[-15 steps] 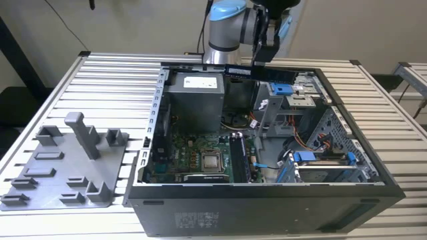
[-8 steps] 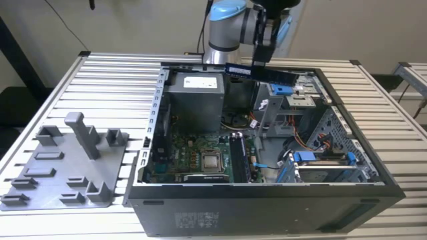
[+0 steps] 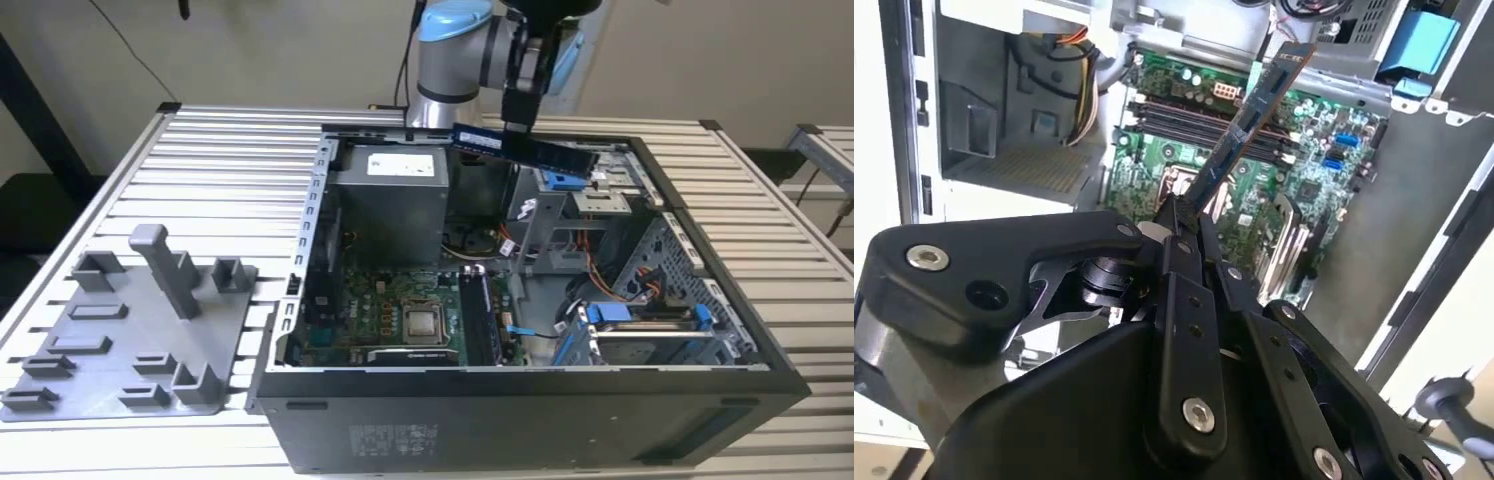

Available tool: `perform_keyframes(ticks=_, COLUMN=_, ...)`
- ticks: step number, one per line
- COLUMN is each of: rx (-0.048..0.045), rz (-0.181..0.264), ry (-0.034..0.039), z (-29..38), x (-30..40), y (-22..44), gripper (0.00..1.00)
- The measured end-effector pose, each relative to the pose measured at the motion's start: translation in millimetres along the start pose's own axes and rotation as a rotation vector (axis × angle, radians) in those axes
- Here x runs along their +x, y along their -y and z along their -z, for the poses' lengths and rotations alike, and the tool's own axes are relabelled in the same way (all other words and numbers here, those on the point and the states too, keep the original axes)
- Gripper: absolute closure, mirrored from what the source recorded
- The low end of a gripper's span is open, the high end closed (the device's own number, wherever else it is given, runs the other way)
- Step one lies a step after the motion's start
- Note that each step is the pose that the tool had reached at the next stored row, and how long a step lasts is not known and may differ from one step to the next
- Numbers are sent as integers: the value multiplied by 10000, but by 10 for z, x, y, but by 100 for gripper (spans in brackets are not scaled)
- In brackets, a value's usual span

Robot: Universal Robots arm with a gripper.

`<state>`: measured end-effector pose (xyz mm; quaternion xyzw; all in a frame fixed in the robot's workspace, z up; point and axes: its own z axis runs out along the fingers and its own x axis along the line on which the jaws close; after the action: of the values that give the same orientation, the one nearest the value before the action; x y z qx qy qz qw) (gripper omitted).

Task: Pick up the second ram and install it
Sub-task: 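Insert the second ram into the second slot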

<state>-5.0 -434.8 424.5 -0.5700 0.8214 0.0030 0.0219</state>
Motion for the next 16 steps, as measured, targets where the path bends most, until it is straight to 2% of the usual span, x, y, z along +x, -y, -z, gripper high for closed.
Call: perform_keyframes(ticks=16, rx=77, rz=-1967, ry=-40, z=-4, x=0, y=0, gripper=86)
